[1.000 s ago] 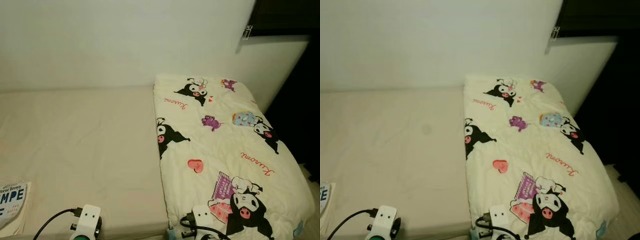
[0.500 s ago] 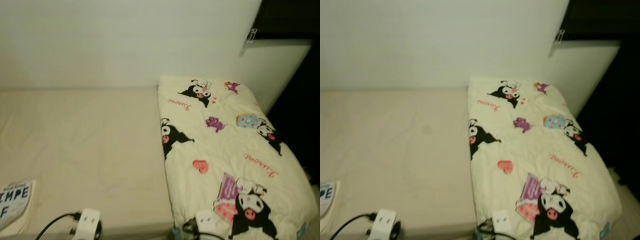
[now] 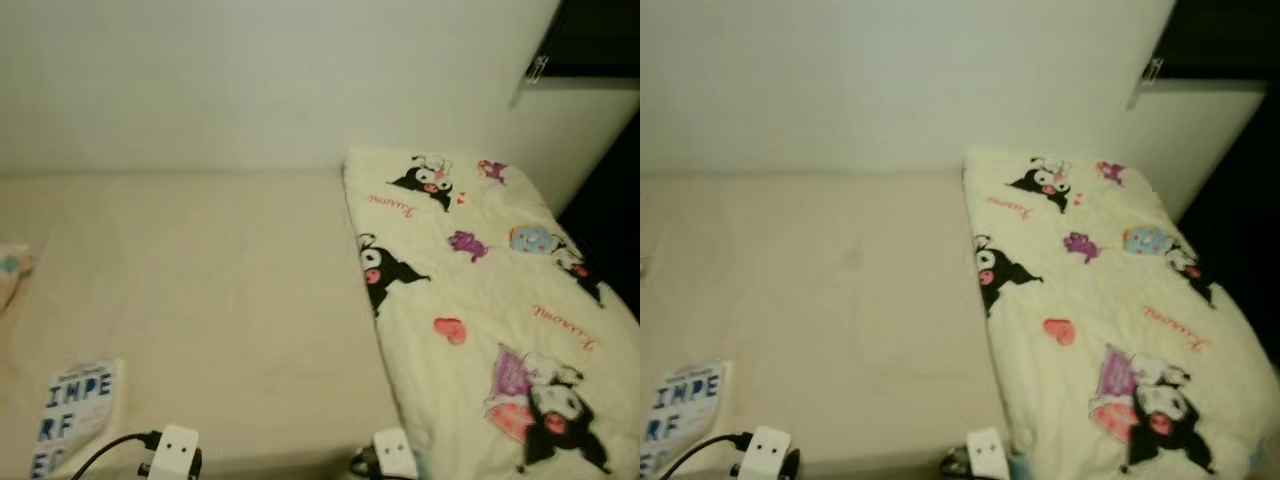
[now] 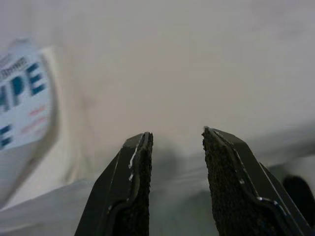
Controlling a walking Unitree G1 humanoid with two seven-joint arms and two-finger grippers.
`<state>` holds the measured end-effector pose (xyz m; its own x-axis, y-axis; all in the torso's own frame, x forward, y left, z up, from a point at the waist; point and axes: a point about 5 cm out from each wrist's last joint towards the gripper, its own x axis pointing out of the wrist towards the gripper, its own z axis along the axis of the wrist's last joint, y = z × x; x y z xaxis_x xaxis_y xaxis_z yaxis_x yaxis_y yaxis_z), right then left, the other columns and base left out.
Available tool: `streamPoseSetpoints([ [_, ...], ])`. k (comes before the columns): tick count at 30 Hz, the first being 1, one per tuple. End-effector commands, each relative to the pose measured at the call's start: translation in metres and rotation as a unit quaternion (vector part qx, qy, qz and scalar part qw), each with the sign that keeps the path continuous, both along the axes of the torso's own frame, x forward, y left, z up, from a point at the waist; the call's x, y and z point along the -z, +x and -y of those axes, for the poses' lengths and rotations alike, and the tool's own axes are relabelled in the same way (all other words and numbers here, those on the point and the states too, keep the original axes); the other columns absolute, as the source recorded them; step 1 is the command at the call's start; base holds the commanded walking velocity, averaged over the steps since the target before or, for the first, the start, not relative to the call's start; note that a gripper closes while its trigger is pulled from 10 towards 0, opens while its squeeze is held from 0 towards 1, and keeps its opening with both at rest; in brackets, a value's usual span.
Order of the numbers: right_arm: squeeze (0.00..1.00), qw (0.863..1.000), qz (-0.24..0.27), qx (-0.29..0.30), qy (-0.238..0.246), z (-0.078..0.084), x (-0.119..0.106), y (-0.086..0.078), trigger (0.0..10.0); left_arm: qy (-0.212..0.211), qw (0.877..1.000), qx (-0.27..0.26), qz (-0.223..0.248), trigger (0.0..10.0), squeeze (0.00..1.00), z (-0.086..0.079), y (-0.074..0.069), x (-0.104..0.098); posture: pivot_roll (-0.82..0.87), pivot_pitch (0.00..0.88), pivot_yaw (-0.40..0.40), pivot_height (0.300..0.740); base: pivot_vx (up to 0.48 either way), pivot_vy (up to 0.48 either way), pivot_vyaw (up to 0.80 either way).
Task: Clean up the room
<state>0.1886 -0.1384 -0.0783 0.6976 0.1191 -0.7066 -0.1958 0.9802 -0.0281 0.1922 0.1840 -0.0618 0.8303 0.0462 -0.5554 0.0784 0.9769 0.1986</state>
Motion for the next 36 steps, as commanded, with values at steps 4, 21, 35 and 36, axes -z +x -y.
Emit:
streamPoseSetpoints([
  [4,0.00,1.000,-0.007,0.006,0.002,0.0001,0.0030,-0.0063,10.0,0.006,1.000,0.000,-0.015,10.0,0.00,-0.0056,-0.0075,0.0039,0.04,0.000,0.061,0.740,0.000,0.385,0.00],
  [21,0.00,0.999,0.003,0.030,0.020,-0.0026,0.0005,-0.0022,10.0,0.007,1.000,0.004,-0.009,10.0,0.00,-0.0081,-0.0036,0.0007,0.05,0.000,0.073,0.740,0.000,0.387,0.00],
  [35,0.00,0.999,0.000,0.045,0.025,0.0005,0.0022,-0.0061,10.0,-0.028,1.000,0.013,-0.005,10.0,0.00,-0.0054,-0.0024,-0.0014,0.05,0.000,0.076,0.740,0.000,-0.064,0.00],
  [36,0.00,0.999,0.000,0.047,0.024,0.0012,0.0024,-0.0066,10.0,-0.029,0.999,0.014,-0.006,10.0,0.00,-0.0051,-0.0023,-0.0013,0.04,0.000,0.076,0.740,0.000,-0.472,0.00],
])
